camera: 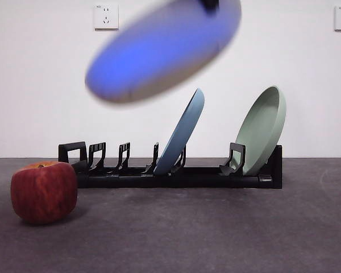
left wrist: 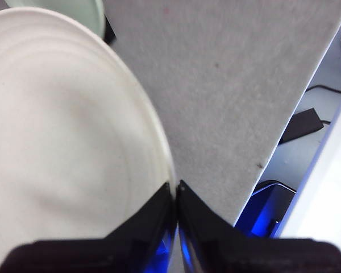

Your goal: Take the yellow plate from the plate rack,put the plate on the table,take the apple from the table,put the apple in the plate

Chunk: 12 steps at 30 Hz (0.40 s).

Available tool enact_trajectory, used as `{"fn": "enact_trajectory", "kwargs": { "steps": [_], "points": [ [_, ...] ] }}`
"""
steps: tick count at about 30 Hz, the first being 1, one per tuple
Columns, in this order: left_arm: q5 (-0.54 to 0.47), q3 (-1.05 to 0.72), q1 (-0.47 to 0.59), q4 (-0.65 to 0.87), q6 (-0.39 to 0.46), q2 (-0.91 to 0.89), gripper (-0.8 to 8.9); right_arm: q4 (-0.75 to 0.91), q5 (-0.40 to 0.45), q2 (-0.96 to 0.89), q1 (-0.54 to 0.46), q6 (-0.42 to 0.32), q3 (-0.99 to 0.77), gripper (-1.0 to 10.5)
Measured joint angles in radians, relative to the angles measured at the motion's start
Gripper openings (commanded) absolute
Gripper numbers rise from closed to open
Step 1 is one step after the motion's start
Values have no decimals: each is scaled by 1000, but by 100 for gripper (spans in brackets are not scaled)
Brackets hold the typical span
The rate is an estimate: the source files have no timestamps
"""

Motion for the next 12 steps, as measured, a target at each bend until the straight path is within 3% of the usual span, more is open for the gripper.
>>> {"fn": "enact_trajectory", "kwargs": {
  "steps": [6, 12],
  "points": [
    [-3, -233, -34, 241, -33, 31, -8, -6, 0, 2, 0, -3, 33, 281],
    [-3, -275, -42, 322, -36, 158, -8, -23, -4, 13, 0, -9, 33, 281]
  ]
}}
